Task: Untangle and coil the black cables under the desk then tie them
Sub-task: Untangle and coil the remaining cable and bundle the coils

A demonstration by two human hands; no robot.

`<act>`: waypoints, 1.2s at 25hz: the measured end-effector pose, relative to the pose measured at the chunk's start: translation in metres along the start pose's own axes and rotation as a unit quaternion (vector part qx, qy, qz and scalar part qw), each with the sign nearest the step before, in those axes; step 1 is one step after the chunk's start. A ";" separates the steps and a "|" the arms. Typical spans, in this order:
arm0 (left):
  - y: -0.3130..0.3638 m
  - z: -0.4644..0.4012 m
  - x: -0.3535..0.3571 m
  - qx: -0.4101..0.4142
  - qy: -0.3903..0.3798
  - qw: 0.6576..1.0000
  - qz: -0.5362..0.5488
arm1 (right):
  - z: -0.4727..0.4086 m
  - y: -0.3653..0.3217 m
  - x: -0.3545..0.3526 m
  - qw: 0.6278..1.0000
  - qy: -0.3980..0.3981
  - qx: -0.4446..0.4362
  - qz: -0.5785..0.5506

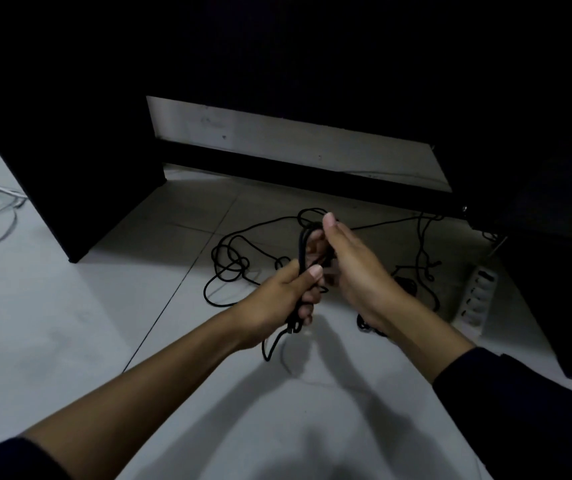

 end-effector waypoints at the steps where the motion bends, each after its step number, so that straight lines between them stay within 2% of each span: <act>1: 0.003 -0.002 -0.004 0.004 0.013 1.000 0.022 | 0.006 0.015 0.009 0.996 -0.031 0.059 -0.053; 3: 0.008 -0.005 -0.012 0.014 0.034 0.998 0.046 | 0.020 0.045 0.027 0.985 -0.103 0.122 -0.072; 5: 0.009 -0.008 -0.018 0.018 0.064 0.997 0.030 | 0.031 0.065 0.037 0.978 -0.167 0.117 -0.032; 6: 0.008 -0.009 -0.022 0.019 0.083 0.996 0.015 | 0.035 0.069 0.039 0.978 -0.187 0.095 0.006; 8: 0.007 -0.010 -0.031 0.019 0.111 0.994 -0.012 | 0.035 0.068 0.032 0.965 -0.210 0.015 0.155; 10: 0.010 -0.011 -0.041 0.019 0.119 0.992 -0.029 | 0.032 0.072 0.018 0.918 -0.221 -0.069 0.323; 12: 0.013 -0.012 -0.054 0.020 0.137 0.987 -0.080 | 0.030 0.074 0.003 0.881 -0.223 -0.126 0.397; 15: 0.008 -0.009 -0.060 0.015 0.137 0.978 -0.157 | 0.022 0.050 -0.015 0.882 -0.181 -0.190 0.392; 20: -0.003 -0.003 -0.037 -0.012 0.075 0.982 -0.171 | 0.022 0.002 0.001 0.794 -0.136 -0.367 0.465; 24: -0.004 0.002 -0.023 0.007 0.051 0.978 -0.201 | 0.021 -0.013 0.001 0.792 -0.095 -0.395 0.456; 26: -0.004 0.002 -0.023 0.013 0.043 0.977 -0.207 | 0.016 -0.020 -0.003 0.787 -0.106 -0.406 0.453; 28: -0.006 0.001 -0.023 0.001 0.013 0.977 -0.213 | 0.014 -0.026 -0.006 0.749 -0.123 -0.438 0.482; 30: -0.007 -0.002 -0.024 0.006 -0.011 0.963 -0.270 | 0.020 -0.027 -0.005 0.691 -0.128 -0.471 0.533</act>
Point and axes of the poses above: each hand's wrist, its own z-axis away from the middle knuckle, its own x-axis out of the palm, y = z × x, the point moved 7 cm from there along -z, towards the middle knuckle, and after that the axes turned 10 degrees about y, right-handed, at the moved point
